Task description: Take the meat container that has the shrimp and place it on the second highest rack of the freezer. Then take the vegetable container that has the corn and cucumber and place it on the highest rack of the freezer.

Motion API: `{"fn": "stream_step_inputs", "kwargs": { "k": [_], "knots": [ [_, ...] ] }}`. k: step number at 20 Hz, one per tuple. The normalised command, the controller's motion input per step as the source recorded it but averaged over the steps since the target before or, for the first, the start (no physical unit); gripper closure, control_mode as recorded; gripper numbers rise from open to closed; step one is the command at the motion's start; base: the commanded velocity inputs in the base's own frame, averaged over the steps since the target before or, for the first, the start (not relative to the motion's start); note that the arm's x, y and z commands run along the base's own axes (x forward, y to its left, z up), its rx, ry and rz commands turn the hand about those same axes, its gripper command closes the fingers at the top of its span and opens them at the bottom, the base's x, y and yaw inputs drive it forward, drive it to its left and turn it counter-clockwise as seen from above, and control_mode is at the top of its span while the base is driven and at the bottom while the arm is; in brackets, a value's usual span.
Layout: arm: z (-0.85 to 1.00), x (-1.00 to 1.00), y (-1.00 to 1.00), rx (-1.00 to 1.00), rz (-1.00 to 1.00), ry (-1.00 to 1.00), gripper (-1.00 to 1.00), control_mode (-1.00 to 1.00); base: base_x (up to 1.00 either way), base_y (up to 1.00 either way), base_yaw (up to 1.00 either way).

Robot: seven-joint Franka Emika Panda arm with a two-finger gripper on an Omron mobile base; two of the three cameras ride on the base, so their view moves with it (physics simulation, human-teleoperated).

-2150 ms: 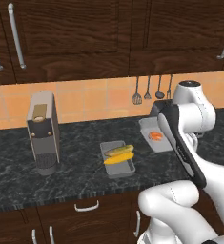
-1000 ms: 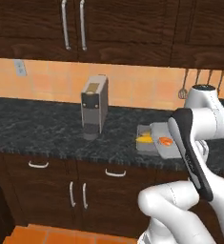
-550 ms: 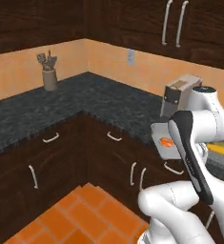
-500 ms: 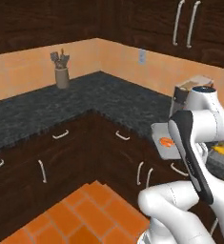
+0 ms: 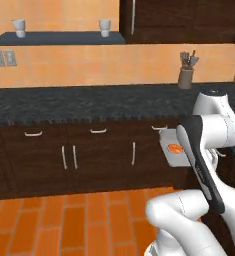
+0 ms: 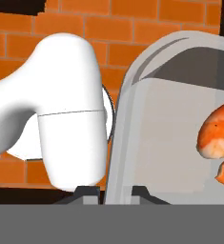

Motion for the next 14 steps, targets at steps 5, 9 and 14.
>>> {"fn": "stream_step_inputs", "kwargs": {
  "k": [5,9,14],
  "knots": [
    [0.00,0.00,0.00,0.00,0.00,0.00,1.00,1.00,-0.03,0.00,1.00],
    [0.00,0.00,0.00,0.00,0.00,0.00,1.00,1.00,0.00,0.00,1.00],
    [0.00,0.00,0.00,0.00,0.00,0.00,1.00,1.00,0.00,0.00,1.00]
  ]
}}
